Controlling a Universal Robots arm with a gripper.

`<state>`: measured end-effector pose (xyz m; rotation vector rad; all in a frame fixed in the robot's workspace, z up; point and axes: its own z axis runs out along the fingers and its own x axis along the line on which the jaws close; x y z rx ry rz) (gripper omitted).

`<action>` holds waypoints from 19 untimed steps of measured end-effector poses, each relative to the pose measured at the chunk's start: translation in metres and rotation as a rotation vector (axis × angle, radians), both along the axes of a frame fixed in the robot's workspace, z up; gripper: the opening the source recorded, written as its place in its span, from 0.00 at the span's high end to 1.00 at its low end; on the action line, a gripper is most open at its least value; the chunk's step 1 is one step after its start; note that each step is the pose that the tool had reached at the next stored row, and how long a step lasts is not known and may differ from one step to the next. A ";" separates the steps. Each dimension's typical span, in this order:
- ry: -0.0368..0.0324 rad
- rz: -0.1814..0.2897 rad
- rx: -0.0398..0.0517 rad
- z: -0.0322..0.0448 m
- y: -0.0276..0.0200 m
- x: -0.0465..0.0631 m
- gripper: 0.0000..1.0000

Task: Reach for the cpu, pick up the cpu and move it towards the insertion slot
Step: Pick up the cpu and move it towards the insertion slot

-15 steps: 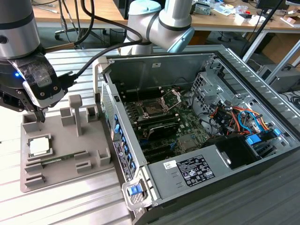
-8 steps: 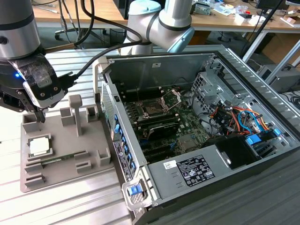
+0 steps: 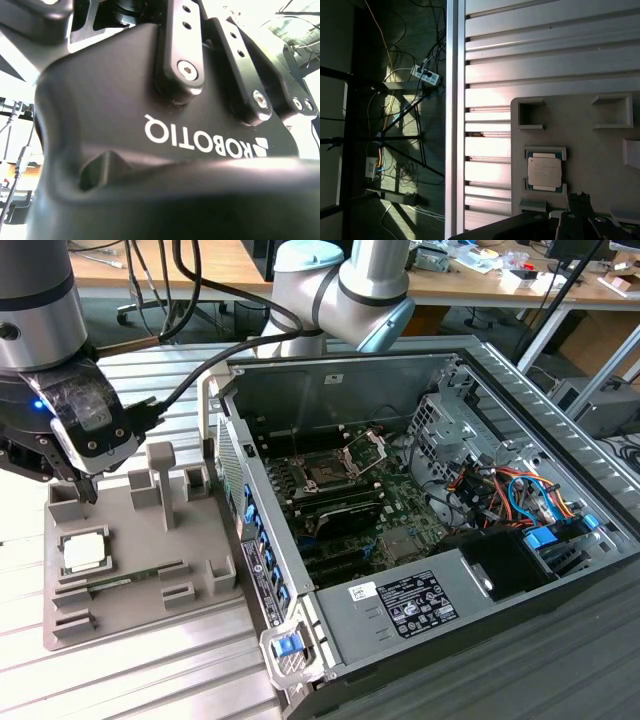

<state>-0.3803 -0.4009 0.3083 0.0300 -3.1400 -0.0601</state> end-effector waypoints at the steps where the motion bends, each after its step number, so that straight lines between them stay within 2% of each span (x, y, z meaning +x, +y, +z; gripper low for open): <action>1: 0.0000 0.000 0.0000 -0.0001 0.0000 0.000 0.89; 6: 0.0000 0.000 0.0000 -0.0034 0.0000 0.000 0.89; 19: 0.0000 0.000 0.0000 -0.0058 0.0000 0.000 0.89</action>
